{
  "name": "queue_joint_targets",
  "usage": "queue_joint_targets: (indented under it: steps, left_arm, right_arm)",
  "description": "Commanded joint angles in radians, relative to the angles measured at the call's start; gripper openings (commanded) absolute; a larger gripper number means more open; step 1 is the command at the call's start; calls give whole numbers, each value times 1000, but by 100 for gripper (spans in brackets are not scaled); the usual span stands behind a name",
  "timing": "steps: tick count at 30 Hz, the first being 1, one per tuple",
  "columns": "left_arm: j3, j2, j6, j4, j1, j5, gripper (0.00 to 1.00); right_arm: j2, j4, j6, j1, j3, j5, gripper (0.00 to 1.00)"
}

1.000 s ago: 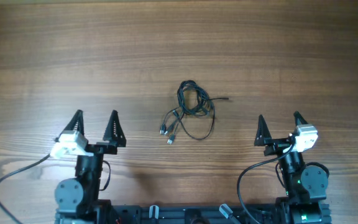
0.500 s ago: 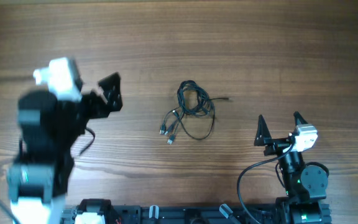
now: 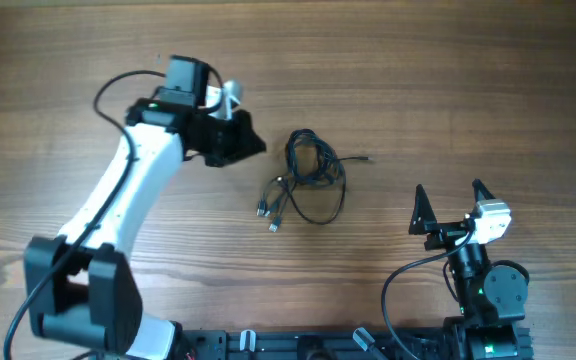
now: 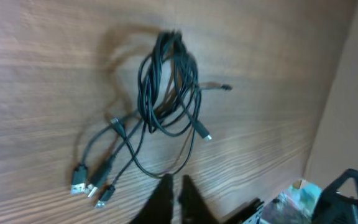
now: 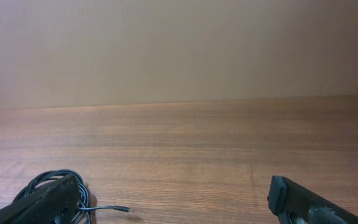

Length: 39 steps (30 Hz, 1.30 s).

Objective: Untangle cables

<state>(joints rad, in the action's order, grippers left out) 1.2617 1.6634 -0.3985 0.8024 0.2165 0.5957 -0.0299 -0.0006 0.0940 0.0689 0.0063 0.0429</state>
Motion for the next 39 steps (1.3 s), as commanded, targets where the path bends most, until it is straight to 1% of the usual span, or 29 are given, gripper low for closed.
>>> queue_joint_targets:
  steps: [1,3,4,5,6,7,8,10,13,17,18,19,24,25,26,28,29,30,31,33,35,38,39]
  left_arm:
    - [12,14,-42,-6,87,-178,6]
    - [12,14,-90,-21,147,-323,21]
    - [12,14,-89,-47,177,-368,31]
    - [12,14,-89,-78,201,-400,38]
    - [12,14,-89,-116,227,-427,42]
    - [12,14,-89,-146,247,-454,43]
    - [12,14,-90,-159,257,-480,48]
    - [12,14,-92,-164,259,-518,49]
    - [12,14,-111,-168,257,-565,56]
    - [12,16,-111,-188,257,-601,57]
    - [12,18,-112,-203,257,-600,62]
    - [12,19,-111,-213,257,-594,65]
    - [12,72,-108,-208,274,-553,63]
    - [12,87,-102,-197,275,-525,64]
    - [12,100,-103,-177,276,-526,64]
    - [12,110,-104,-154,274,-526,51]
    - [12,112,-104,-138,274,-526,40]
    - [12,112,-104,-121,274,-526,36]
    - [12,121,-104,-105,274,-518,37]
    - [12,154,-104,-110,274,-425,38]
    - [12,184,-104,-117,274,-370,38]
    - [12,227,-105,-122,274,-353,38]
    - [12,241,-105,-125,272,-354,36]
  right_arm:
    - [1,3,13,2,-1,-18,100]
    - [1,3,14,2,0,-18,100]
    - [1,3,13,2,-1,-18,98]
    - [1,3,13,2,0,-18,100]
    - [1,3,13,2,-1,-18,100]
    - [1,3,13,2,-1,-18,100]
    - [1,3,13,2,-1,-18,100]
    - [1,3,14,2,-1,-18,100]
    - [1,3,13,2,-1,-18,100]
    - [1,3,13,2,0,-18,100]
    - [1,3,13,2,-1,-18,100]
    - [1,3,13,2,0,-18,100]
    - [1,3,13,2,-1,-18,100]
    - [1,3,13,2,0,-18,100]
    - [1,3,13,2,-1,-18,100]
    - [1,3,13,2,-1,-18,100]
    - [1,3,13,2,-1,-18,100]
    - [1,3,13,2,-1,-18,100]
    - [1,3,13,2,0,-18,100]
    - [1,3,13,2,0,-18,100]
    - [1,3,13,2,0,-18,100]
    - [1,3,13,2,0,-18,100]
    - [1,3,13,2,-1,-18,100]
